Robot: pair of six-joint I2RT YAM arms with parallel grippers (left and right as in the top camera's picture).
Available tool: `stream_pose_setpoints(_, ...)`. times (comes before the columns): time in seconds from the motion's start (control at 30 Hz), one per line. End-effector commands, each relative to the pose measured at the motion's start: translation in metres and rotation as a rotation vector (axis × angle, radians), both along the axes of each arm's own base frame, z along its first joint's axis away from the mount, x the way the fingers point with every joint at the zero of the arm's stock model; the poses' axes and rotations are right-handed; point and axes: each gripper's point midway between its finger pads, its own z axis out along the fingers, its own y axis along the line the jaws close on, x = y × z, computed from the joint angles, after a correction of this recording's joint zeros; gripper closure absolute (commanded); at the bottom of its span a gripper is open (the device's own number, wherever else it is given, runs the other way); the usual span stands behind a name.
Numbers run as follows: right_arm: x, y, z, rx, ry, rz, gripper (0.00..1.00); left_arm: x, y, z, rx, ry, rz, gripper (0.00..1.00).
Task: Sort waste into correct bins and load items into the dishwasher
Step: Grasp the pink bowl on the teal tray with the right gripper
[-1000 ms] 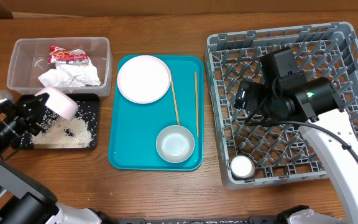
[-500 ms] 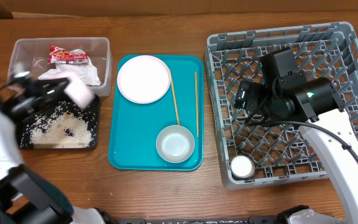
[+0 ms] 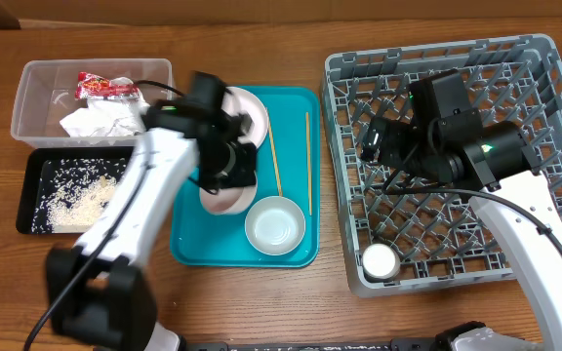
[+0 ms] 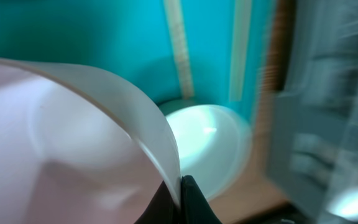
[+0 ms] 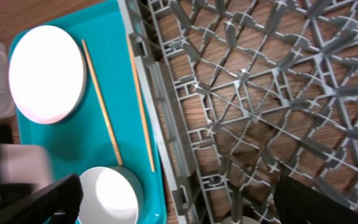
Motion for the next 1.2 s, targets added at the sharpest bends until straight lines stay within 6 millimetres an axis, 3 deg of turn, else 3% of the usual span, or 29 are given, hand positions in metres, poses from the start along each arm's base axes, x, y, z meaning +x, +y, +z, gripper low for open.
stream_pose_setpoints(0.0,0.002,0.008,0.012,0.049,-0.028,0.022,0.00,0.003,0.028,-0.033,0.288,0.018,0.039,0.96)
stream_pose_setpoints(0.13,0.006,0.016,0.016,0.087,-0.046,0.042,0.00,0.001,0.025,-0.051,0.313,0.068,0.038,0.95)
stream_pose_setpoints(0.17,0.007,0.019,0.018,0.100,-0.053,0.049,0.00,0.001,0.026,-0.053,0.316,0.075,0.036,0.86)
stream_pose_setpoints(0.23,0.012,0.031,0.022,0.135,-0.079,0.080,0.00,0.001,0.026,-0.055,0.319,0.081,0.036,0.48)
stream_pose_setpoints(0.27,0.017,0.046,0.024,0.162,-0.102,0.115,0.00,0.004,0.029,-0.053,0.325,0.071,0.039,0.19)
stream_pose_setpoints(0.37,0.026,0.073,0.022,0.196,-0.128,0.169,0.02,0.017,0.037,-0.037,0.334,0.044,0.070,0.15)
stream_pose_setpoints(0.47,0.031,0.102,0.008,0.220,-0.110,0.210,0.04,0.041,0.055,-0.002,0.327,-0.005,0.142,0.15)
stream_pose_setpoints(0.67,0.031,0.148,-0.027,0.254,-0.036,0.282,0.09,0.084,0.118,0.080,0.223,-0.154,0.356,0.14)
stream_pose_setpoints(0.73,0.027,0.174,-0.046,0.254,-0.013,0.335,0.16,0.094,0.152,0.105,0.150,-0.212,0.448,0.14)
stream_pose_setpoints(0.9,0.013,0.215,-0.091,0.215,0.039,0.444,0.27,0.093,0.200,0.110,0.115,-0.214,0.572,0.14)
stream_pose_setpoints(1.0,0.002,0.232,-0.120,0.178,0.079,0.483,0.35,0.089,0.218,0.109,0.125,-0.205,0.617,0.12)
stream_pose_setpoints(1.1,-0.009,0.243,-0.148,0.163,0.142,0.479,0.37,0.087,0.226,0.109,0.133,-0.205,0.633,0.09)
stream_pose_setpoints(1.17,-0.010,0.249,-0.156,0.168,0.156,0.489,0.44,0.087,0.228,0.109,0.142,-0.205,0.636,0.00)
